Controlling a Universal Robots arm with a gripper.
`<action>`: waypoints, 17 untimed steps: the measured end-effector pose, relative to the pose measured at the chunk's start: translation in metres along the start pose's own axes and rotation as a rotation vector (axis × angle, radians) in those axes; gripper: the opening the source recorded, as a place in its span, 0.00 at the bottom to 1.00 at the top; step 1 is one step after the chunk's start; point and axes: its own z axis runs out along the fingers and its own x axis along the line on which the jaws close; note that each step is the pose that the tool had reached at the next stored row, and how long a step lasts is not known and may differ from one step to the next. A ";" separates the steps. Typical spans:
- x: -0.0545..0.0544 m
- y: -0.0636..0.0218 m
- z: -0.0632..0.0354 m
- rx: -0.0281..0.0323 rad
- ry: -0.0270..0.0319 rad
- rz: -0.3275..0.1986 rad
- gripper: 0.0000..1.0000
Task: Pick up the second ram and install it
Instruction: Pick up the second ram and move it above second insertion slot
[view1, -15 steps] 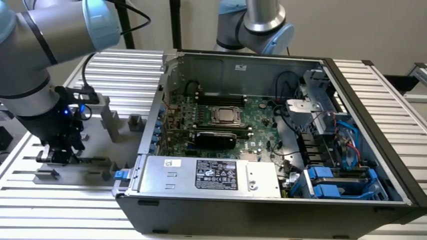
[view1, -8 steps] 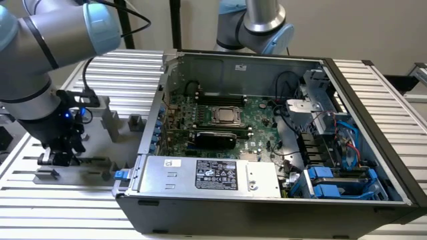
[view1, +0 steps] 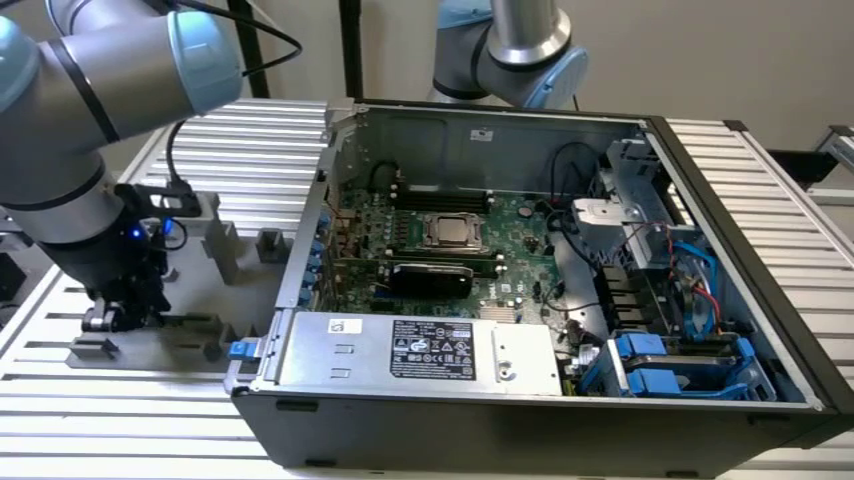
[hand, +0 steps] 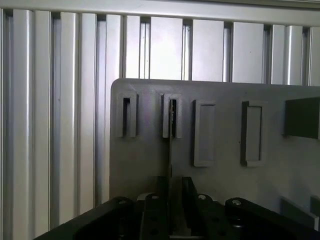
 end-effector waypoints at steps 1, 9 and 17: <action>0.000 0.0000 0.0003 0.0001 -0.0017 0.000 1.00; 0.000 -0.0001 0.0012 -0.0005 -0.0056 0.000 0.00; 0.000 -0.0001 0.0012 -0.0006 -0.0056 0.000 0.00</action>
